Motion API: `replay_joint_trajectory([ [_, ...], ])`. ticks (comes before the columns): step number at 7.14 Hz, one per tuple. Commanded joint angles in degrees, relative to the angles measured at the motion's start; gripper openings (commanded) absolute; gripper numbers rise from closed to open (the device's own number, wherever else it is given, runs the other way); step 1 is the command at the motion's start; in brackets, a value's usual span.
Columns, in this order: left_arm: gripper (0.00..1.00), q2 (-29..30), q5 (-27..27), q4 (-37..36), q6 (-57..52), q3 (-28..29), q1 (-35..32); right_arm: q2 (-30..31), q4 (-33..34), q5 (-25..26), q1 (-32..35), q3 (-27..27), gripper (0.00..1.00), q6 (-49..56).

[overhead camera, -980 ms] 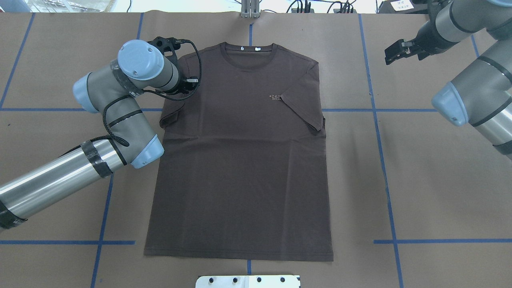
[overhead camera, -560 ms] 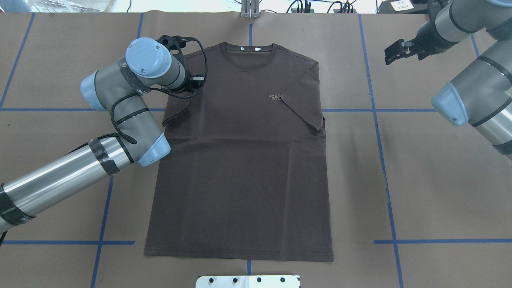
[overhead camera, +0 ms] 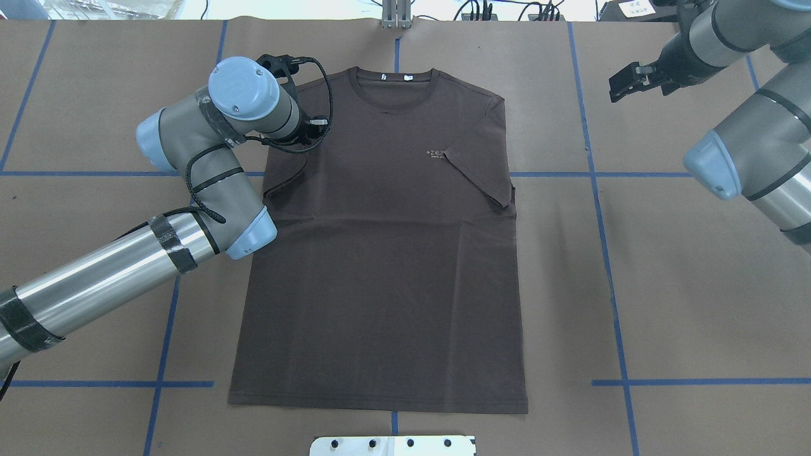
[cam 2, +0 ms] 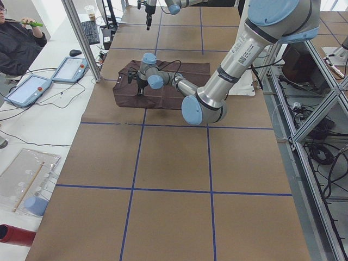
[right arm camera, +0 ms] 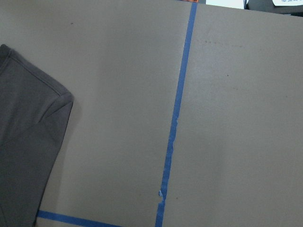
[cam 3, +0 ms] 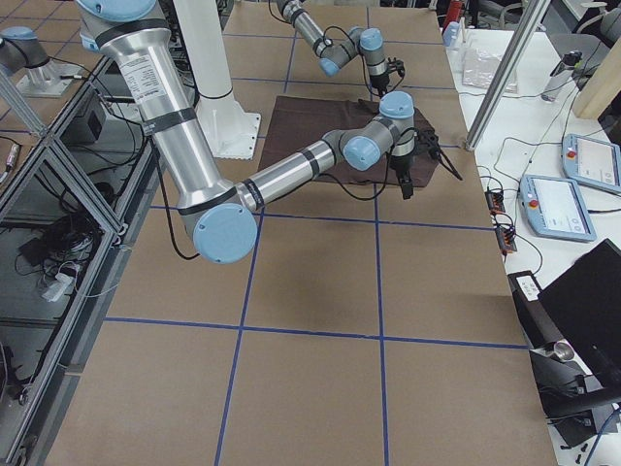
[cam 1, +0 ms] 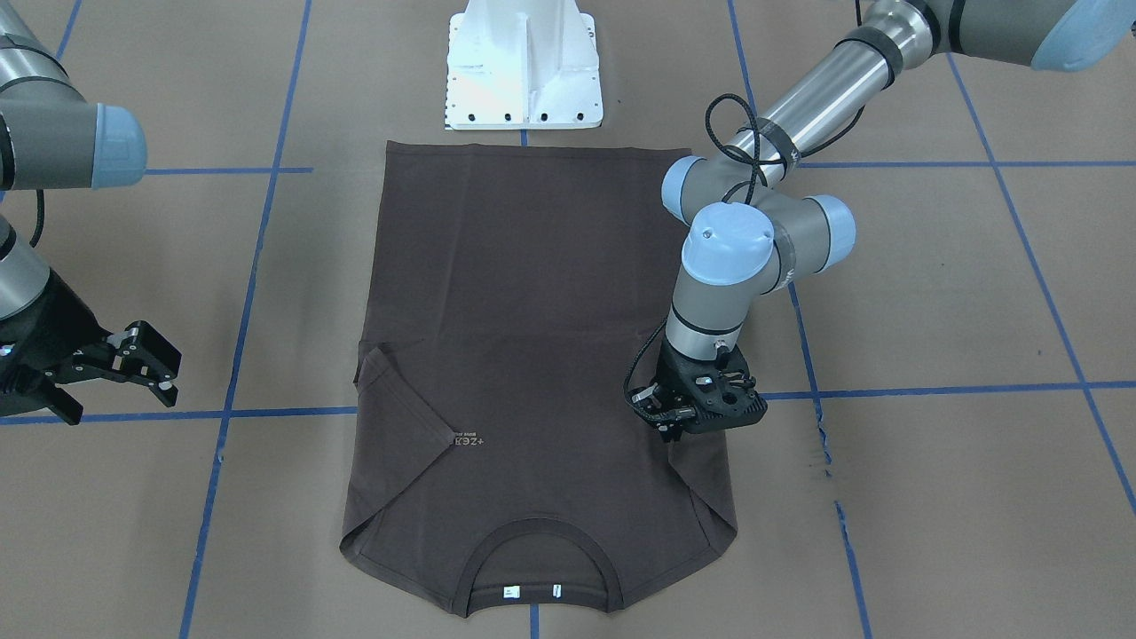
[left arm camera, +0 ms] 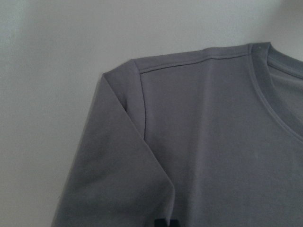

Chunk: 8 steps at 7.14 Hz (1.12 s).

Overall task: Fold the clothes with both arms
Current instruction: 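Fold the sleeve with the left gripper inward across the shirt body, then move both grippers down along the shirt sides toward the hem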

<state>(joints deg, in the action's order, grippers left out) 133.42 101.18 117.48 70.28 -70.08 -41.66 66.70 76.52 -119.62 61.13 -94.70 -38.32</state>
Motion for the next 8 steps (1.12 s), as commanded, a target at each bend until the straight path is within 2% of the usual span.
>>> replay_joint_trajectory([
  [1,1.0,-2.79,0.33,0.03,-4.88,-4.24,-0.09,-0.6,-0.49,1.48,-4.93,-2.66,1.0,-11.53],
  [3,1.0,-9.55,0.51,0.03,-4.97,-14.07,-0.01,0.36,0.3,9.81,-13.62,-10.21,1.0,-25.76],
  [5,1.0,-15.88,0.51,0.03,-4.8,-23.74,1.56,5.6,0.39,19.89,-26.16,-18.89,1.0,-41.06],
  [6,1.0,-20.87,0.42,0.03,-3.93,-29.79,4.01,9.46,0.39,24.65,-32.67,-23.99,1.0,-48.62],
  [8,1.0,-32.82,-0.01,0.12,4.02,-43.5,9.45,15.89,0.39,32.39,-43.76,-28.85,0.9,-61.2],
])
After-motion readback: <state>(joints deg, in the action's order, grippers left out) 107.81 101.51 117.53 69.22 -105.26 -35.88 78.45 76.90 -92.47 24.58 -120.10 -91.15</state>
